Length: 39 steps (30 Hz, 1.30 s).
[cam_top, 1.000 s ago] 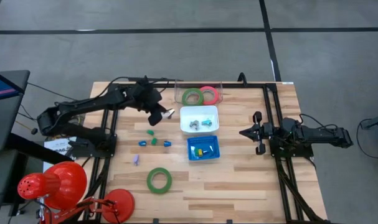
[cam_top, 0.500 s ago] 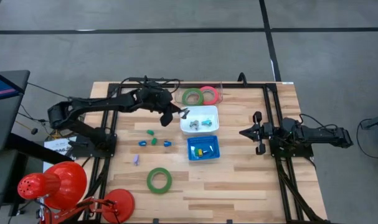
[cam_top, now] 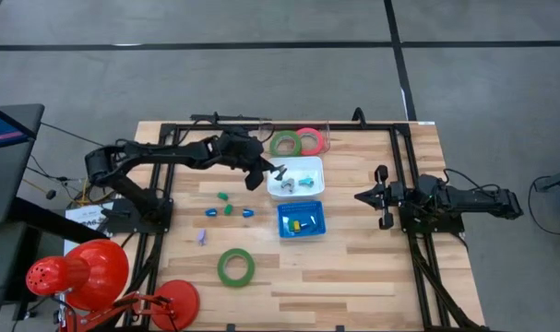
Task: Pick and place Stapler, Stapler remover, tape
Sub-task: Put the black staple remover into the white bin
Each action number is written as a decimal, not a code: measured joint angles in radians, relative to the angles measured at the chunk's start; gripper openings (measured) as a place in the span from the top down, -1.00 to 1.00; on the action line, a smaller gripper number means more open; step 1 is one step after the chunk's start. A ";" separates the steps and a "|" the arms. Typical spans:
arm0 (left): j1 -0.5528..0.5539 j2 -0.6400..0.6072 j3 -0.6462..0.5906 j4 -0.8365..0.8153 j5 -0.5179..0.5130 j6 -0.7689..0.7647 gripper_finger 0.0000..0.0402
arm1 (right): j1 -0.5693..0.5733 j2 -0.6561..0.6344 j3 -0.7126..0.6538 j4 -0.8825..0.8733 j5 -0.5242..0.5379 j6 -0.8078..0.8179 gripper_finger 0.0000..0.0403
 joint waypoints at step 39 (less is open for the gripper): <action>0.001 0.000 0.000 0.049 -0.016 -0.013 0.67 | 0.000 0.000 0.000 0.000 0.000 0.000 1.00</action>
